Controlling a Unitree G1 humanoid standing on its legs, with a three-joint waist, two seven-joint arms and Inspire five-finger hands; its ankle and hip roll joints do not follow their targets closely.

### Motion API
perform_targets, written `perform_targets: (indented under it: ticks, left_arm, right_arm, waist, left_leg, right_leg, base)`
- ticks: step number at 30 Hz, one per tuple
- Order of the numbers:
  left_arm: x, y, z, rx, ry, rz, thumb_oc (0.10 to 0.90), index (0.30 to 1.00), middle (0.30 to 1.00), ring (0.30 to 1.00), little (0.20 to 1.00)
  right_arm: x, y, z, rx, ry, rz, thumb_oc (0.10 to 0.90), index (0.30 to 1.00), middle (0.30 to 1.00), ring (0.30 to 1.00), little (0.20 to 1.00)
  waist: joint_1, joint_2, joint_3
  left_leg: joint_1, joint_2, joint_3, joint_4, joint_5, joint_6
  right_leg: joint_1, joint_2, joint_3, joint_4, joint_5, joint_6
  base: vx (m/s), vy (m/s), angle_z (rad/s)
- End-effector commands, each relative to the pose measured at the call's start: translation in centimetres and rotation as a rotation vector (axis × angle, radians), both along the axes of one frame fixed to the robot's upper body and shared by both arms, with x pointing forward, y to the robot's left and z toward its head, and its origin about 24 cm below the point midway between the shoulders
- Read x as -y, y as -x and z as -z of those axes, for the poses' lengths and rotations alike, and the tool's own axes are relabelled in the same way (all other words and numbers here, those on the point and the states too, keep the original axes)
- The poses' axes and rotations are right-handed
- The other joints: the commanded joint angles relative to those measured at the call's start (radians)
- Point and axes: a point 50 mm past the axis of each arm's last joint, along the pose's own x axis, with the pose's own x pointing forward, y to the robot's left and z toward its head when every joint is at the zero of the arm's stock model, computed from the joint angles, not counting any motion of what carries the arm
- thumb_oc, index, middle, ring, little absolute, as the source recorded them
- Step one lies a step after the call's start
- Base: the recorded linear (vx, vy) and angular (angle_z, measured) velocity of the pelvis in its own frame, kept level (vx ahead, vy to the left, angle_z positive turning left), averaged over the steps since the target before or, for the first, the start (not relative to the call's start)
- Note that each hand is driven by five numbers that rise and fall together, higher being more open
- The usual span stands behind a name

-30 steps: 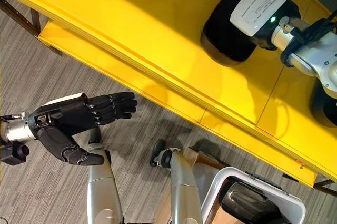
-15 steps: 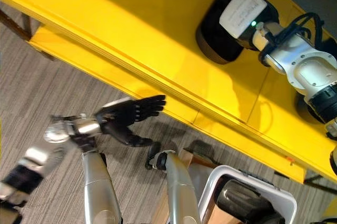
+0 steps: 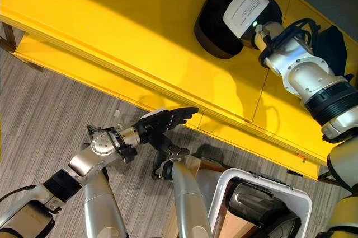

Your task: Move parts from the plastic box to the shelf.

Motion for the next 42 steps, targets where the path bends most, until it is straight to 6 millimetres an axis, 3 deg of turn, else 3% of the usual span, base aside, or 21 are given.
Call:
perform_targets:
  ticks: [1, 10, 16, 29, 42]
  left_arm:
    - [3.3, 0.9, -4.1, 0.161, 0.092, 0.156, 0.9, 1.0, 1.0, 1.0, 1.0]
    - [3.8, 1.0, -4.1, 0.144, 0.101, 0.145, 0.9, 1.0, 1.0, 1.0, 1.0]
    - [4.1, 1.2, -3.6, 0.113, 0.09, 0.165, 0.9, 1.0, 1.0, 1.0, 1.0]
    - [5.0, 1.8, -2.7, 0.077, 0.1, 0.185, 0.9, 1.0, 1.0, 1.0, 1.0]
    - [5.8, 2.0, -3.3, 0.077, 0.138, 0.206, 0.9, 1.0, 1.0, 1.0, 1.0]
  right_arm:
    - [-0.4, 1.2, -5.3, 0.202, -0.019, -0.01, 0.9, 1.0, 1.0, 1.0, 1.0]
    - [-1.1, 1.4, -4.6, 0.111, 0.007, -0.049, 0.9, 1.0, 1.0, 1.0, 1.0]
    - [-1.3, 1.9, -5.1, 0.119, -0.013, -0.096, 0.9, 1.0, 1.0, 1.0, 1.0]
    - [-1.2, 2.8, -5.9, 0.262, 0.022, -0.146, 0.9, 1.0, 1.0, 1.0, 1.0]
    - [-0.8, 3.8, -6.8, 0.389, 0.027, -0.096, 0.9, 1.0, 1.0, 1.0, 1.0]
  waist:
    - [-0.018, -0.083, -0.018]
    - [-0.033, -0.09, -0.026]
    - [-0.041, -0.096, -0.031]
    - [-0.065, -0.094, -0.051]
    - [-0.083, -0.074, -0.065]
  left_leg:
    - [0.059, 0.063, -0.013, -0.085, 0.025, 0.086]
    - [0.075, 0.06, 0.003, -0.083, 0.017, 0.09]
    - [0.076, 0.059, 0.008, -0.081, 0.014, 0.092]
    - [0.105, 0.062, 0.033, -0.08, 0.001, 0.098]
    - [0.115, 0.049, 0.047, -0.086, -0.007, 0.1]
  right_leg:
    - [0.008, -0.113, 0.068, 0.074, -0.037, 0.137]
    - [0.014, -0.111, 0.077, 0.07, -0.033, 0.134]
    - [0.013, -0.107, 0.08, 0.066, -0.028, 0.133]
    - [0.034, -0.106, 0.086, 0.054, -0.03, 0.127]
    - [0.041, -0.108, 0.1, 0.038, -0.032, 0.128]
  base:
    - [0.0, 0.0, 0.0]
    - [0.01, 0.012, -0.03]
    - [0.0, 0.004, -0.01]
    - [0.01, 0.032, -0.03]
    - [0.0, 0.034, -0.01]
